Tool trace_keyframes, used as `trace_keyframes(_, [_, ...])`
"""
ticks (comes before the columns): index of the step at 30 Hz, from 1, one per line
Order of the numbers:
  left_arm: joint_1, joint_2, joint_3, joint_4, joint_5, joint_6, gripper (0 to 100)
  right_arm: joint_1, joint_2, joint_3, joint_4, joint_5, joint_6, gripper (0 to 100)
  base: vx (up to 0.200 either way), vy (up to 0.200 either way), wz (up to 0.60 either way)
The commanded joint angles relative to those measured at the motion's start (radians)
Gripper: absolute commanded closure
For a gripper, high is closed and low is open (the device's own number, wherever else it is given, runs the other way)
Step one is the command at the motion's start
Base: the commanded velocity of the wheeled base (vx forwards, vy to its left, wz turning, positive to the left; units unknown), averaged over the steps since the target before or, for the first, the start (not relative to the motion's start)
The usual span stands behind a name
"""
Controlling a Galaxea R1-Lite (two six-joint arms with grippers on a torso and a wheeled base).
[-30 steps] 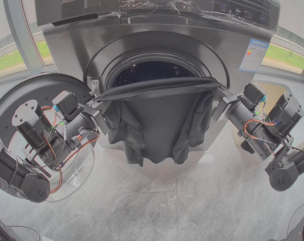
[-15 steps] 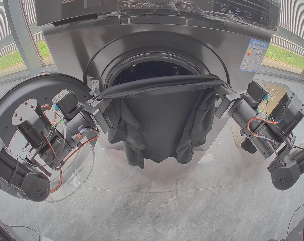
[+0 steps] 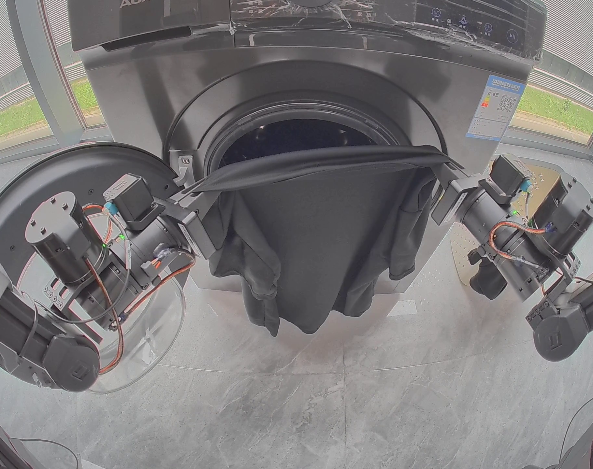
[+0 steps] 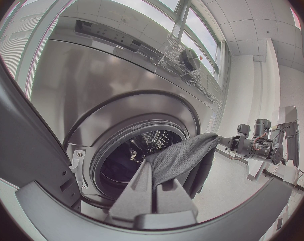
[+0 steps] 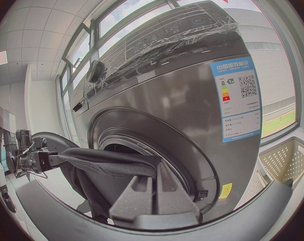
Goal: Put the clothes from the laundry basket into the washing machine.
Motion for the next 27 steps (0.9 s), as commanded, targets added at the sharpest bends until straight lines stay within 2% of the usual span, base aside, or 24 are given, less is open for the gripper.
trace_keyframes(1, [-0.001, 0.003, -0.001, 0.0, -0.001, -0.001, 100, -0.002, -0.001, -0.001, -0.001, -0.001, 0.0, 100, 0.0, 0.0, 0.0])
trace_keyframes(13, [-0.015, -0.002, -0.001, 0.0, -0.002, -0.004, 100, 0.009, -0.002, 0.0, -0.001, 0.001, 0.0, 100, 0.0, 0.0, 0.0])
trace_keyframes(19, [-0.133, 0.004, -0.025, 0.006, -0.001, -0.007, 100, 0.043, 0.005, 0.059, 0.009, 0.009, -0.001, 100, 0.0, 0.0, 0.0])
trace_keyframes(22, [-0.179, 0.016, -0.056, 0.011, -0.002, -0.008, 100, 0.058, 0.053, 0.143, 0.002, 0.032, -0.001, 100, 0.0, 0.0, 0.0])
trace_keyframes(25, [-0.192, 0.033, -0.1, 0.017, -0.001, -0.015, 100, 0.07, 0.097, 0.189, -0.007, 0.067, -0.001, 100, 0.0, 0.0, 0.0])
trace_keyframes(26, [-0.192, 0.039, -0.114, 0.017, 0.001, -0.015, 100, 0.078, 0.108, 0.198, -0.007, 0.067, 0.0, 100, 0.0, 0.0, 0.0])
trace_keyframes(27, [-0.192, 0.047, -0.131, 0.018, 0.001, -0.015, 100, 0.089, 0.116, 0.217, -0.007, 0.067, -0.001, 0, 0.0, 0.0, 0.0])
